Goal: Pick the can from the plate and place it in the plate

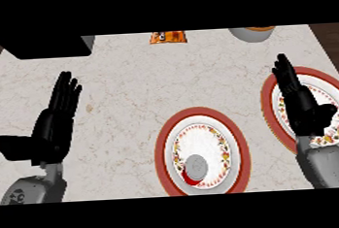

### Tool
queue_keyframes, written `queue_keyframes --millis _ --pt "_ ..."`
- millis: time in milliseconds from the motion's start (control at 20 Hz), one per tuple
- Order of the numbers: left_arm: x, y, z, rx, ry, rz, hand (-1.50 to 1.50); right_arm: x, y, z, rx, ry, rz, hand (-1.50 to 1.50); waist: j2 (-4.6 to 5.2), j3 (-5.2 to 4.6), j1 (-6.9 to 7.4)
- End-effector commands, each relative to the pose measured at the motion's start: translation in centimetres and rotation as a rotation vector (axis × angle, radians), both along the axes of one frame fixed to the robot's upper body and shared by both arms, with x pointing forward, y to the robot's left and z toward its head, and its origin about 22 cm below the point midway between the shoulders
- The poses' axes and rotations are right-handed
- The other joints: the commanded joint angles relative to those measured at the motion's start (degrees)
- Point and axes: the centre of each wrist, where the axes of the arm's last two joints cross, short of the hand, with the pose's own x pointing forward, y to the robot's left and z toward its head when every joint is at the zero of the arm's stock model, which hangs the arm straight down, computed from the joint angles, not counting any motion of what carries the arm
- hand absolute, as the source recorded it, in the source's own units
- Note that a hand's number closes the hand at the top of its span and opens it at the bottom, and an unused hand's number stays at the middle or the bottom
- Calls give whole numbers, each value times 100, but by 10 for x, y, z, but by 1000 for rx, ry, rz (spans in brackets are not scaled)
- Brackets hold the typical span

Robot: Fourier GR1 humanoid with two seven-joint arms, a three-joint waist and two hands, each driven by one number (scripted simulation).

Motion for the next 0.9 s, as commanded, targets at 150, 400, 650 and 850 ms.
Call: queue_keyframes --millis 150,400,650,850 --pt "-29 25 -65 22 357 78 0 -16 -6 53 19 -125 -252 150 -122 24 -139" --pt "-49 15 -90 -20 504 62 0 -48 -65 17 -279 0 -677 150 -147 -15 -512" --pt "-57 17 -95 -29 526 32 0 -112 0 21 -131 -148 -750 -150 -167 20 -334" --pt "-34 -1 -75 -27 521 -9 0 -165 22 35 -185 -121 -725 -150 -107 28 -185"
